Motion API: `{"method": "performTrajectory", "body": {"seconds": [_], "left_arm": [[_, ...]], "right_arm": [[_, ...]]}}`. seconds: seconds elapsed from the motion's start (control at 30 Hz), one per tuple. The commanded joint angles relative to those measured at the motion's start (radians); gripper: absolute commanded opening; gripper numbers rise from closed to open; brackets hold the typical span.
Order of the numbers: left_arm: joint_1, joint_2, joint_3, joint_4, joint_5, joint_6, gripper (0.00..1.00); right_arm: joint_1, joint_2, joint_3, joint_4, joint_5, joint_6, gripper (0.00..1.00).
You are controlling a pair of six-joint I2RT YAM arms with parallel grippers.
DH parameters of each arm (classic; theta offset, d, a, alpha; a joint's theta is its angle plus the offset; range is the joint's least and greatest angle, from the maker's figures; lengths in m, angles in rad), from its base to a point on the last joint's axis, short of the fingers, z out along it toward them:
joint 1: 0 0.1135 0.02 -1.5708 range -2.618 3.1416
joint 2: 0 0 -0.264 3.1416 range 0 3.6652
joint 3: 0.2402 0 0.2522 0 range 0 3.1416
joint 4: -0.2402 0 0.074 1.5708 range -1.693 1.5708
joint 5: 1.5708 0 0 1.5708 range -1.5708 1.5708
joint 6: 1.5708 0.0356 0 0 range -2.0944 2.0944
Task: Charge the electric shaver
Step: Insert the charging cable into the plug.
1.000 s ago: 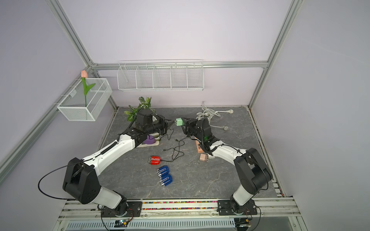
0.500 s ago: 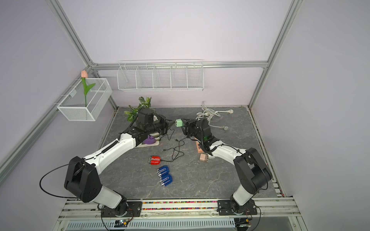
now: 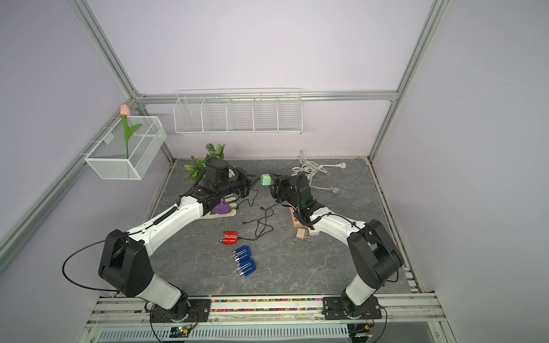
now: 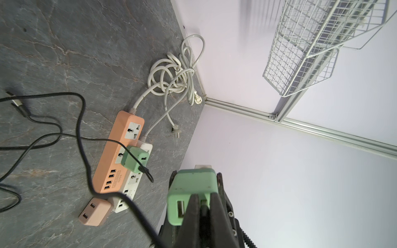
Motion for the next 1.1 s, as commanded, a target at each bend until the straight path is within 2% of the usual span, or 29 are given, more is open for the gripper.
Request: {"method": "performTrajectory", "body": {"seconds": [0.0, 0.33, 0.6, 0.73, 0.87, 1.07], "left_arm": [[-0.023, 0.039, -0.001, 0.013, 0.023, 0.005, 0.00], [-0.035, 0.048, 0.035, -0.051, 0.034, 0.035, 0.00], [-0.052, 0.065, -0.002, 0.058, 0.048, -0.041, 0.00], [-0.055, 0.060, -0.011, 0.077, 0.031, -0.040, 0.00], [-0.054, 0.088, 0.004, 0.099, 0.056, -0.051, 0.00], [-0.058, 0.115, 0.071, 0.006, 0.085, -0.017, 0.00]], "right_arm": [[0.043, -0.030, 0.039, 0.053, -0.079, 0.036, 0.07], [0.044, -0.010, 0.062, 0.066, -0.109, 0.015, 0.07], [0.043, -0.018, 0.047, 0.124, -0.059, 0.009, 0.07], [0.042, -0.022, 0.052, 0.105, -0.059, 0.016, 0.07], [0.043, -0.014, 0.072, 0.078, -0.103, 0.008, 0.07], [0.047, 0.010, 0.126, 0.017, -0.185, -0.019, 0.07]]}}
